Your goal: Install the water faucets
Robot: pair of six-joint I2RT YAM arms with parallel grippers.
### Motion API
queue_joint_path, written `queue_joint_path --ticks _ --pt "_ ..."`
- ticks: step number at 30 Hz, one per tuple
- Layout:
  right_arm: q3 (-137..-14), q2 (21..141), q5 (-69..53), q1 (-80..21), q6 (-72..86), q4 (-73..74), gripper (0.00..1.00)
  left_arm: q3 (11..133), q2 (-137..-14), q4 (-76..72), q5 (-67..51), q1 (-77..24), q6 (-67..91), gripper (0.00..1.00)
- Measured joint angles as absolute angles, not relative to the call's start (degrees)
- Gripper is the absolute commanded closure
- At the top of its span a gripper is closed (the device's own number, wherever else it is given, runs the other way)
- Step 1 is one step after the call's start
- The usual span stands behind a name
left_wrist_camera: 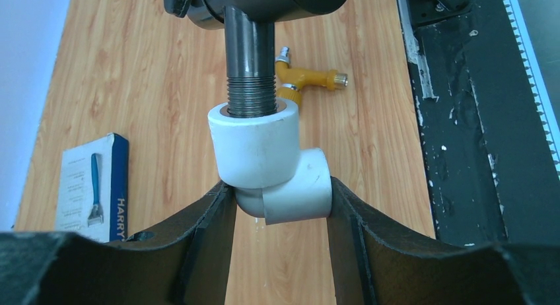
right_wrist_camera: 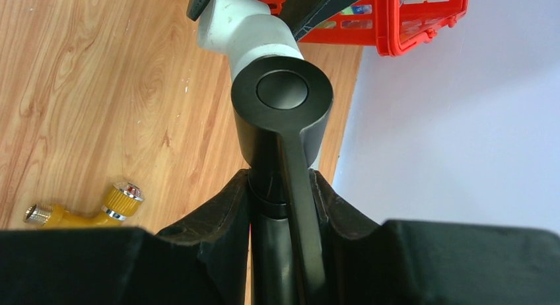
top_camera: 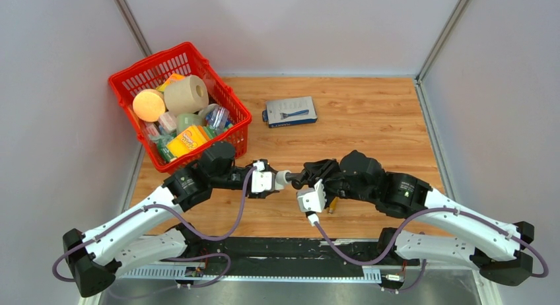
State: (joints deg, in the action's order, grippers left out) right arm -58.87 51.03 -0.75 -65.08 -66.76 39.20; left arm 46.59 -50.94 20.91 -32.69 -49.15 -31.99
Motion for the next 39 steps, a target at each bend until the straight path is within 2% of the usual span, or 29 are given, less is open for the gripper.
queue_joint_path --ticks 17,33,39 --pt "-58.30 52.38 -0.56 -66.00 -68.88 40.05 1.00 49.69 -53.76 27.97 -34.11 -48.93 -32.16 1.00" --pt "-58.33 54.37 -4.34 -64.75 -55.13 41.41 1.00 49.63 -48.45 26.63 -36.14 -48.80 -32.45 1.00" --pt "-55.79 51.29 -5.39 -63.11 -50.02 36.88 1.00 48.23 -45.98 22.35 -35.16 -48.84 -30.30 1.00"
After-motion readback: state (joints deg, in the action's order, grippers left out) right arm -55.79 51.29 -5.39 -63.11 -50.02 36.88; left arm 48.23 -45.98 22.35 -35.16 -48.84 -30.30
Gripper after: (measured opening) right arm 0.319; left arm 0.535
